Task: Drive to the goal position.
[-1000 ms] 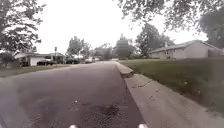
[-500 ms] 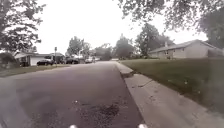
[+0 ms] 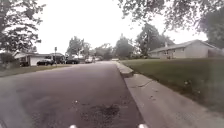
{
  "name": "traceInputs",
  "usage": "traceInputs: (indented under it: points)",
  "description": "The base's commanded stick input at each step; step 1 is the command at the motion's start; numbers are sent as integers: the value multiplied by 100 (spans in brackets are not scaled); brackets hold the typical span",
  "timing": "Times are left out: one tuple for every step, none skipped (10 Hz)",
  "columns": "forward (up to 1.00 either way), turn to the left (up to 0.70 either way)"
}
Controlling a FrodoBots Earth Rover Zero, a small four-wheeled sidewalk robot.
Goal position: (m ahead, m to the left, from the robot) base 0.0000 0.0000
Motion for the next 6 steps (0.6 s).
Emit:
traceInputs:
  points:
    - [7, 0]
    - [6, 0]
    - [7, 0]
    - [7, 0]
    - [7, 0]
    - [7, 0]
